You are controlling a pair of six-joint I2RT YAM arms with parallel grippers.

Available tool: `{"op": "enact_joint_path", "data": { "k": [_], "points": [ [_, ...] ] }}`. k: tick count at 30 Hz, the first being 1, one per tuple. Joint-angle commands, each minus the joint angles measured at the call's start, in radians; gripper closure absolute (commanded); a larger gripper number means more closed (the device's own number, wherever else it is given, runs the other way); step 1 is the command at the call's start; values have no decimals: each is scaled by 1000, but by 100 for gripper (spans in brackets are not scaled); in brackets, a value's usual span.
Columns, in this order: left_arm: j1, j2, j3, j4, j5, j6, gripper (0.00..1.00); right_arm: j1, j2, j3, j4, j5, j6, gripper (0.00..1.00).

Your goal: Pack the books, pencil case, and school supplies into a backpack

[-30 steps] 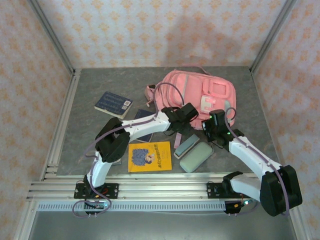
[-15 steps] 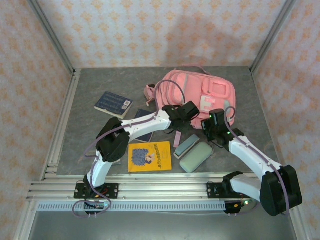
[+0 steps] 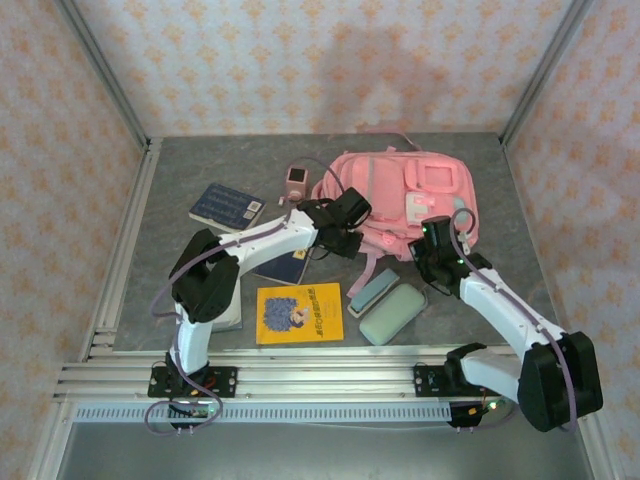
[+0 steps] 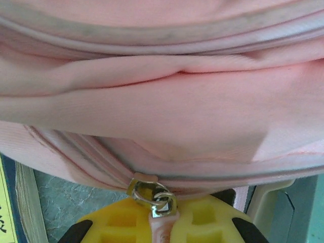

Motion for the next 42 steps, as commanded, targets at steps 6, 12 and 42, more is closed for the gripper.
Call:
{"op": "enact_joint_path", "data": {
  "k": [6,12,42],
  "points": [
    [69,-88,-29,0,59,-1,100,-115,67,94,-47,113,-132,100],
    [72,-96,-28,38,158,23,100,-206,211,189,-45,111,-195,100],
    [16,-30,101,169,341,-86,100,5,34,201,74,-355,280,38]
  ]
}}
